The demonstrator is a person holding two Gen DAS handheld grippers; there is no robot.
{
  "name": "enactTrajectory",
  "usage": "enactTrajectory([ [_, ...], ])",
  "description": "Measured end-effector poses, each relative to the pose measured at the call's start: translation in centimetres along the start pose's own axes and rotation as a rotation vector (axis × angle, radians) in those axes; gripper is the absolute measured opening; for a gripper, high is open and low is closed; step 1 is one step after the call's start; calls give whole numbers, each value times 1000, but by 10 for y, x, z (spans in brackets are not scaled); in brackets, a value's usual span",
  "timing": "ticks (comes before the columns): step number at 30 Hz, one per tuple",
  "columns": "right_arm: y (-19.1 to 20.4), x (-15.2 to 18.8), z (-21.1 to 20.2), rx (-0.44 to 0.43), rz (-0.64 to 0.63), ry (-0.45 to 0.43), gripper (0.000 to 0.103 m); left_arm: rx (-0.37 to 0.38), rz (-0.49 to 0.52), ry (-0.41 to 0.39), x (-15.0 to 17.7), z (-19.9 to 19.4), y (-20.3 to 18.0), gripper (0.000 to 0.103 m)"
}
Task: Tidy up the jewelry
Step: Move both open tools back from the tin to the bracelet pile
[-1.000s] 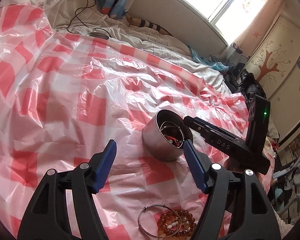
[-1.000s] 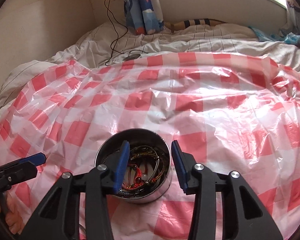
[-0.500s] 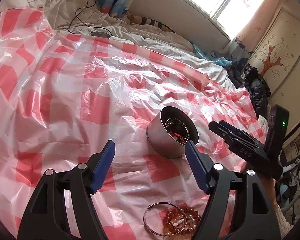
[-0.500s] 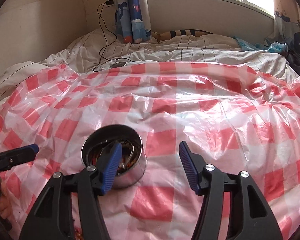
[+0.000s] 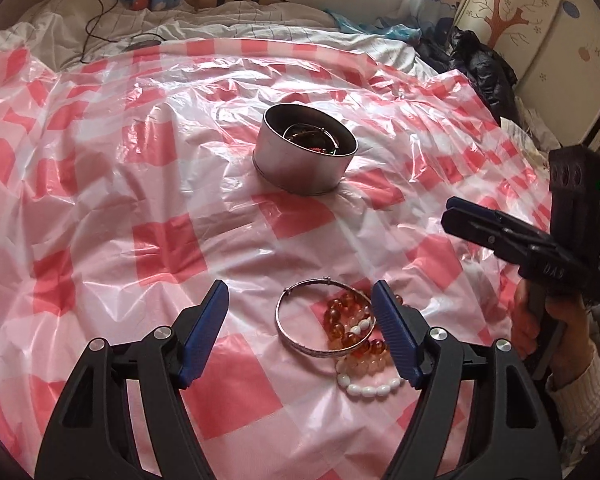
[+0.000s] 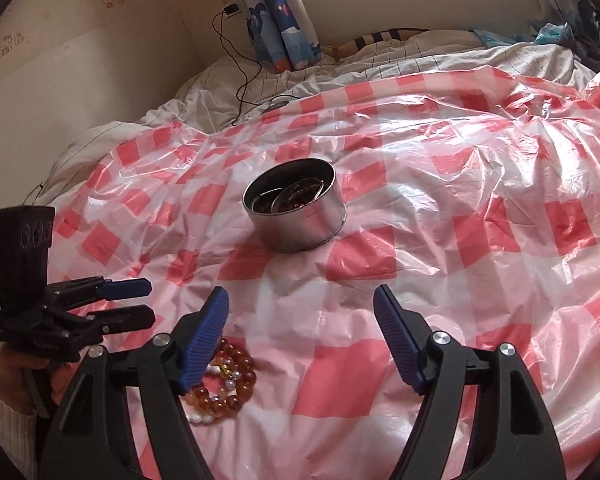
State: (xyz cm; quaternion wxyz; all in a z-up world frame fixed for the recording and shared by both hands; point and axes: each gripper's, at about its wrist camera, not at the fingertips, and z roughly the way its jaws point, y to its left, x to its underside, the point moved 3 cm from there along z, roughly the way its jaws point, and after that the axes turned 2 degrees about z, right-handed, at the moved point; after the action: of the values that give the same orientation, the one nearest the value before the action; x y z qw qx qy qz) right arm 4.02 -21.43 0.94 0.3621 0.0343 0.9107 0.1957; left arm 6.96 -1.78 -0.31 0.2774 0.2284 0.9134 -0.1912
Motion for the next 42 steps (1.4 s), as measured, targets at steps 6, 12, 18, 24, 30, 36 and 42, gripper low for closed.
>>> enactTrajectory([
  [6,-3,2,7,7,17,19,72,-153,98,14,4,6,2,70],
  [12,-12,1,14,-5,68,40,72,-295,270,106,7,35,-13,70],
  [18,-8,-1,10,-24,57,33,73,-438,219,91,2,25,15,70],
  [24,15,5,10,-58,-42,58,73,-239,198,42,5,13,10,70],
  [30,49,23,19,-99,-213,136,73,-106,303,25,13,14,-22,70],
  [36,63,39,27,-61,-334,196,73,17,405,3,28,1,-48,67],
  [42,45,34,28,8,-303,192,73,4,455,69,38,13,-52,41],
])
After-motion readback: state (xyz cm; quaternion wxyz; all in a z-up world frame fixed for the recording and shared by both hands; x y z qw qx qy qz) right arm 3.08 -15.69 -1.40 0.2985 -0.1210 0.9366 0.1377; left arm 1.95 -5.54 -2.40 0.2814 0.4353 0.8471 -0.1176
